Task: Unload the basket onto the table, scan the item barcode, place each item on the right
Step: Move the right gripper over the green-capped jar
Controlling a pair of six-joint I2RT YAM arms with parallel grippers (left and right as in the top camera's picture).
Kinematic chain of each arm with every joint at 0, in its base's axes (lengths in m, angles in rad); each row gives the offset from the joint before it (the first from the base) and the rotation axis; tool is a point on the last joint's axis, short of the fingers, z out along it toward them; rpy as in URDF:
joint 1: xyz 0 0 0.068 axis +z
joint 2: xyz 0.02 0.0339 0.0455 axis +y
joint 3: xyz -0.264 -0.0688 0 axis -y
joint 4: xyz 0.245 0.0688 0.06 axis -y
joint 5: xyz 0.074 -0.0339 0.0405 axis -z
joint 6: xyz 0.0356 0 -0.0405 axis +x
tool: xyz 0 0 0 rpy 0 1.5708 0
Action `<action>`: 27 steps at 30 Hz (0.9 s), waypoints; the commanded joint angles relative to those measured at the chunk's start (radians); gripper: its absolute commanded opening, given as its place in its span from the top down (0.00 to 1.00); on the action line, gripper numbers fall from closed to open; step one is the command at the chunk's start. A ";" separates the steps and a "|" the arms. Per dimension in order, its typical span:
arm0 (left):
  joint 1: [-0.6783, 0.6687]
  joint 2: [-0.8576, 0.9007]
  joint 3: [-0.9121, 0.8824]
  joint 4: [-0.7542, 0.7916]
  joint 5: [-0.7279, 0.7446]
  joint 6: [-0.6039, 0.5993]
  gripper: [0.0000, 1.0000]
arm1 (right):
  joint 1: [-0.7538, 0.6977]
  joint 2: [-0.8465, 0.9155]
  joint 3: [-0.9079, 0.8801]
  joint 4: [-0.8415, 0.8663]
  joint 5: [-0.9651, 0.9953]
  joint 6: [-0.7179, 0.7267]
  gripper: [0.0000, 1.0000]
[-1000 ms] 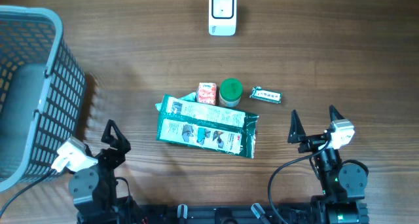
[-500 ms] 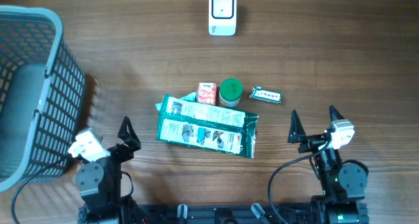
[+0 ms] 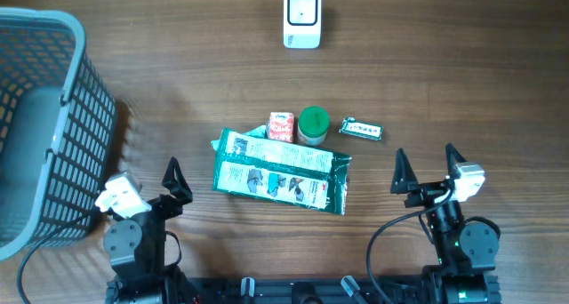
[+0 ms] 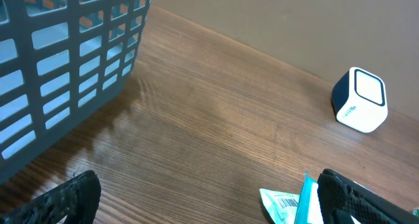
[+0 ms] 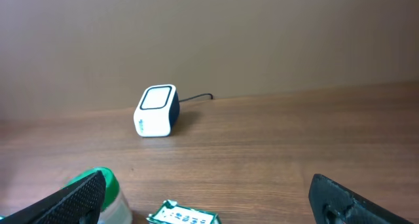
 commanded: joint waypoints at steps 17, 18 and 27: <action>0.003 -0.006 -0.010 0.006 0.019 0.023 0.00 | 0.003 0.957 1.058 -0.620 -0.501 0.040 0.00; 0.003 -0.006 -0.010 0.006 0.019 0.023 0.00 | 0.003 1.030 1.097 -0.612 -0.555 0.093 0.00; 0.003 -0.006 -0.010 0.006 0.019 0.023 0.00 | 0.079 1.411 1.122 -0.424 -0.586 0.291 0.01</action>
